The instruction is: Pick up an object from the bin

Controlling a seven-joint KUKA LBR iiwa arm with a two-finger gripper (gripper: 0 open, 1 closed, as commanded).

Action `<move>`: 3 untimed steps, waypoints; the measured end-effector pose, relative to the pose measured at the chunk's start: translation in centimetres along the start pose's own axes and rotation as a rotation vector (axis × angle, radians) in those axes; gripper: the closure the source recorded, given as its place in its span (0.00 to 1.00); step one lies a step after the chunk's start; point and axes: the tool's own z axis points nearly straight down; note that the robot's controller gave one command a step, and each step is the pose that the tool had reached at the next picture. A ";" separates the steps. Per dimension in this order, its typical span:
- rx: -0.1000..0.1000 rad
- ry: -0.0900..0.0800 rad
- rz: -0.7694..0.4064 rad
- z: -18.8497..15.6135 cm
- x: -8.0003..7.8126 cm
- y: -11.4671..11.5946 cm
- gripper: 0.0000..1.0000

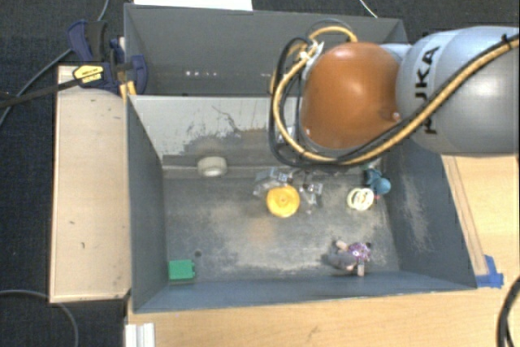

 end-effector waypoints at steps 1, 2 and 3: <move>0.000 0.000 0.002 0.0 0.0 0.0 1.00; 0.007 -0.007 0.015 -5.8 -2.8 -1.6 1.00; 0.008 -0.008 0.015 -5.9 -2.8 -1.5 1.00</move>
Offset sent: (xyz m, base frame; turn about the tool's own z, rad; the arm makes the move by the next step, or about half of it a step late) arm 0.0220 0.0184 0.0549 0.0028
